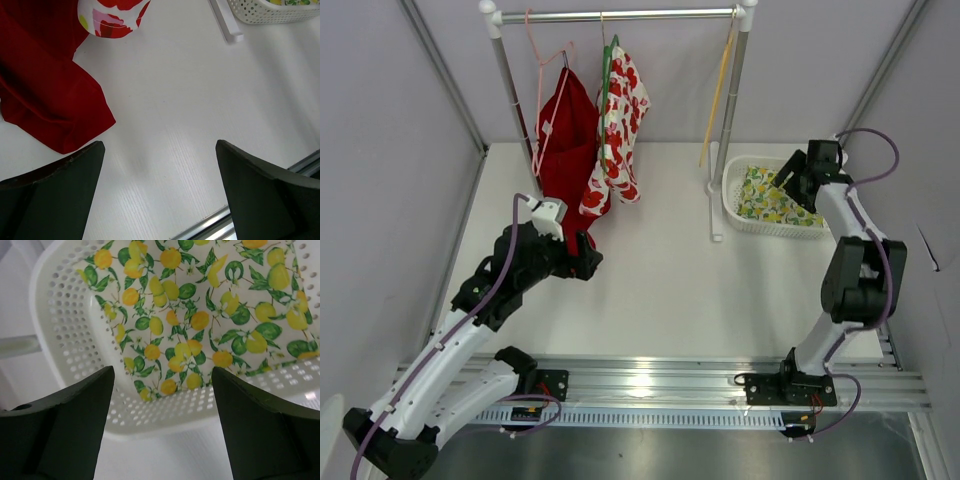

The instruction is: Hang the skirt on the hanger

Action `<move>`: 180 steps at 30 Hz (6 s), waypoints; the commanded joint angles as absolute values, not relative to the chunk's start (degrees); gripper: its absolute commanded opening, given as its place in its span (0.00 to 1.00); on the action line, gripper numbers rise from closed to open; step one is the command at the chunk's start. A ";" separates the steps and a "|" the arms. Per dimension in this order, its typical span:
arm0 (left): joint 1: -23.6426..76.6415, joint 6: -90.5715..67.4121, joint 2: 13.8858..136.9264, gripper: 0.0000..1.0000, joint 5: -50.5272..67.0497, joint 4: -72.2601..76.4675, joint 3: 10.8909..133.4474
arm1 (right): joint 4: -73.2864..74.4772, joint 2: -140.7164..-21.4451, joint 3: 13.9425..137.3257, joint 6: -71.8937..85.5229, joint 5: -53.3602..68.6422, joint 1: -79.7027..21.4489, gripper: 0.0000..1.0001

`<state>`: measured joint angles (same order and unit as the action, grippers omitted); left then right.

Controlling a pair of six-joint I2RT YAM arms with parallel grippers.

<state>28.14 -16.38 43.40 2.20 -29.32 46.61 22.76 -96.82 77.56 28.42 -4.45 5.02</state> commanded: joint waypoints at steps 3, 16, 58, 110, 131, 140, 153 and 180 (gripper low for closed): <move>27.86 -15.38 42.80 0.99 3.43 -26.98 46.50 | 27.67 -109.32 91.39 29.44 -8.26 6.33 0.86; 27.77 -14.68 44.82 1.00 4.13 -26.01 45.88 | 30.50 -123.57 96.94 31.64 -12.22 9.93 0.88; 27.77 -15.73 42.10 0.99 5.80 -26.19 46.14 | 30.14 -66.21 86.15 32.16 -11.60 -10.52 0.00; 28.04 -37.70 50.62 0.96 6.69 -13.19 30.41 | 38.31 -73.56 60.64 29.88 -15.52 -40.68 0.64; 30.41 -45.69 73.91 0.83 1.41 1.48 33.49 | 39.20 -66.97 57.39 27.95 -17.23 -36.04 0.67; 31.20 -55.18 76.11 0.76 0.62 7.29 32.43 | 37.53 -67.15 55.64 26.90 -15.38 -35.16 0.67; 34.28 -57.92 81.12 0.52 -3.78 3.61 35.94 | 35.25 -67.15 54.93 25.23 -11.43 -31.91 0.67; 41.39 -15.04 77.62 0.00 14.14 -35.76 92.37 | 26.64 -69.96 59.68 25.22 16.61 -13.80 0.60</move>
